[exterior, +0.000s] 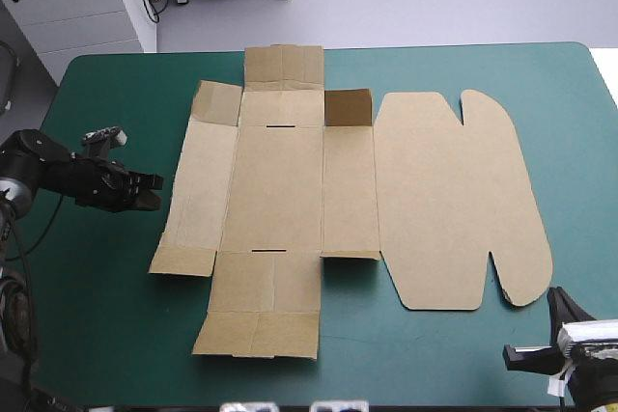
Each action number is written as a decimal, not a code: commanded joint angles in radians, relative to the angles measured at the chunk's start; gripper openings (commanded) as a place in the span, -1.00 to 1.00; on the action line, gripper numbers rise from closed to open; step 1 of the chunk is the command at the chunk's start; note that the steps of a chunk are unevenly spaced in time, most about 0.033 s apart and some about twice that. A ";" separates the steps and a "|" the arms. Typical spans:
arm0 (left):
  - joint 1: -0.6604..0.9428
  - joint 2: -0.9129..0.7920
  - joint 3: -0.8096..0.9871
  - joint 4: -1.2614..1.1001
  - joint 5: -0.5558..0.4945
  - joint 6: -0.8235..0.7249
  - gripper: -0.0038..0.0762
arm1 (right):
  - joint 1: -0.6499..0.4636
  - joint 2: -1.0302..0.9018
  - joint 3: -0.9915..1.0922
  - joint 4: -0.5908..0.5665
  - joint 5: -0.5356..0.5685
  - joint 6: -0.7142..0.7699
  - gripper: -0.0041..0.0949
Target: Fold the box
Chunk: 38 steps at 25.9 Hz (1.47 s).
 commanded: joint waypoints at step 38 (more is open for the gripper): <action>-0.010 0.148 -0.050 -0.220 0.045 -0.017 -0.92 | -0.008 -0.019 -0.022 0.002 -0.075 -0.002 -0.96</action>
